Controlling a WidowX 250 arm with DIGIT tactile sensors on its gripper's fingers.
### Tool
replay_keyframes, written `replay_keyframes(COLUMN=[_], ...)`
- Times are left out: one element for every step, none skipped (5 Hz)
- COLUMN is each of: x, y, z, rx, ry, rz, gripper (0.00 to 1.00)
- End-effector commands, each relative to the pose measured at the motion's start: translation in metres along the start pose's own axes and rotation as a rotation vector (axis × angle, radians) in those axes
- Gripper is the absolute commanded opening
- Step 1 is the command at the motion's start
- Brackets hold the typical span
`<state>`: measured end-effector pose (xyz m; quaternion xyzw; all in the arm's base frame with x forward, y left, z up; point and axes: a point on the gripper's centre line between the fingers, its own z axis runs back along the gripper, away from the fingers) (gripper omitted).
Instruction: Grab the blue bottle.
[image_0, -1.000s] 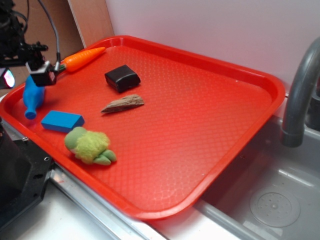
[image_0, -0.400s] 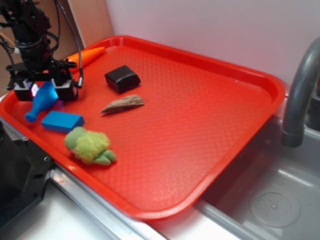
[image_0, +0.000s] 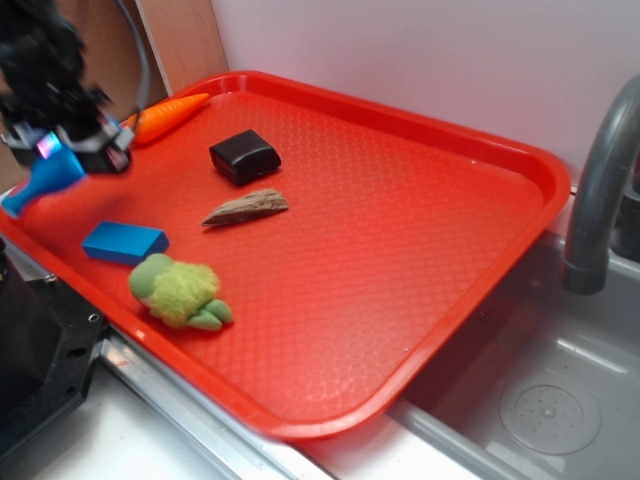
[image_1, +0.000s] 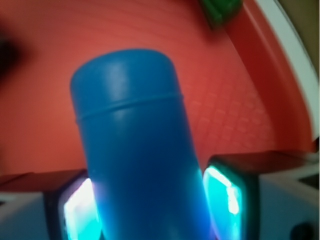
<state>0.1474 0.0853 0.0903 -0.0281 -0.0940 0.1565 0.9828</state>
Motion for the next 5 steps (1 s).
replay_keyframes(x=[0.023, 0.051, 0.075, 0.081, 0.081], y=[-0.077, -0.103, -0.123, -0.126, -0.119], z=[0.092, 0.126, 0.116, 0.105, 0.098], rx=[-0.031, -0.032, -0.030, -0.011, 0.030], ry=[0.028, 0.061, 0.100, 0.107, 0.119], rz=[-0.324, -0.376, -0.425, -0.433, -0.397], gripper=[0.00, 0.00, 0.00, 0.00, 0.00])
